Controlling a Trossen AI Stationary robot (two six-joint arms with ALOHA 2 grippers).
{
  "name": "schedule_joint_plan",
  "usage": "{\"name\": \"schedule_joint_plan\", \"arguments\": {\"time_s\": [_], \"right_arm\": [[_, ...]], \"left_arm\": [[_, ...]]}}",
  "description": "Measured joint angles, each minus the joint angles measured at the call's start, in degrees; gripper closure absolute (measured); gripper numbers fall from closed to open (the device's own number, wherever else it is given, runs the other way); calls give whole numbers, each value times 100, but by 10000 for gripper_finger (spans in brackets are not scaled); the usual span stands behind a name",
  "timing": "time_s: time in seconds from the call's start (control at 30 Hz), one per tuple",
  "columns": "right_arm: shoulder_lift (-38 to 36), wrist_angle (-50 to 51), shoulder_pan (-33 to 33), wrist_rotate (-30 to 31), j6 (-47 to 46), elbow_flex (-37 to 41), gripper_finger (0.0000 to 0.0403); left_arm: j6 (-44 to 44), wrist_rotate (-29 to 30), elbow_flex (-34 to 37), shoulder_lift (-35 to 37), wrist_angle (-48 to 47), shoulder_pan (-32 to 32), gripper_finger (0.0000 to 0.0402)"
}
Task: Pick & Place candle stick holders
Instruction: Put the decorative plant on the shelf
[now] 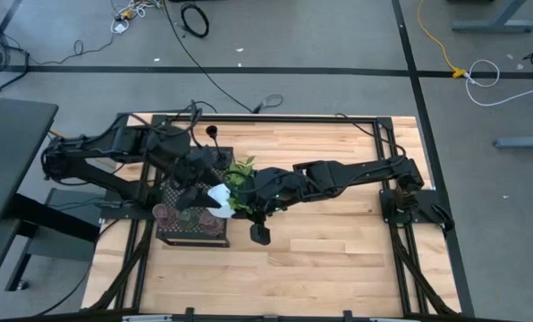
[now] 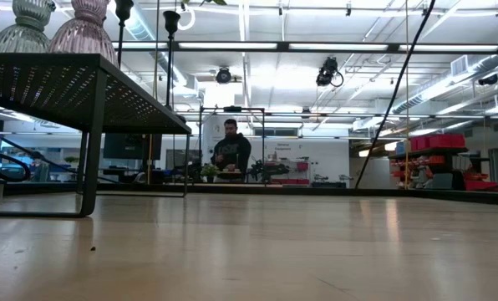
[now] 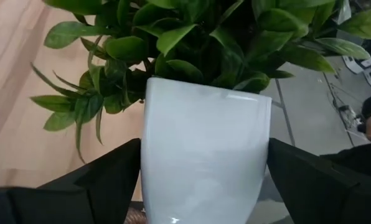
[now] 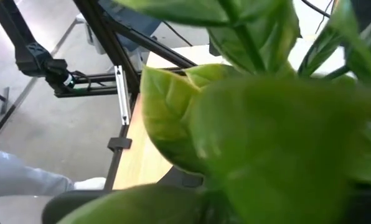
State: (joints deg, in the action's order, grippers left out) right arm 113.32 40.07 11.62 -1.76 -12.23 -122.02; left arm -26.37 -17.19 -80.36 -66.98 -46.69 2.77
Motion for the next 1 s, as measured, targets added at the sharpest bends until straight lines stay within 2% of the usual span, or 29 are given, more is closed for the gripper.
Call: {"name": "schedule_joint_plan", "arguments": {"time_s": [0.13,1.0], "right_arm": [[0,77,-35,-28,-41,0,403],[-63,297,-129,-51,-61,-2,403]], "left_arm": [[8,-257,0,-53,13,-4,62],[-185,-997,10,-268,-33,-11,62]]}}
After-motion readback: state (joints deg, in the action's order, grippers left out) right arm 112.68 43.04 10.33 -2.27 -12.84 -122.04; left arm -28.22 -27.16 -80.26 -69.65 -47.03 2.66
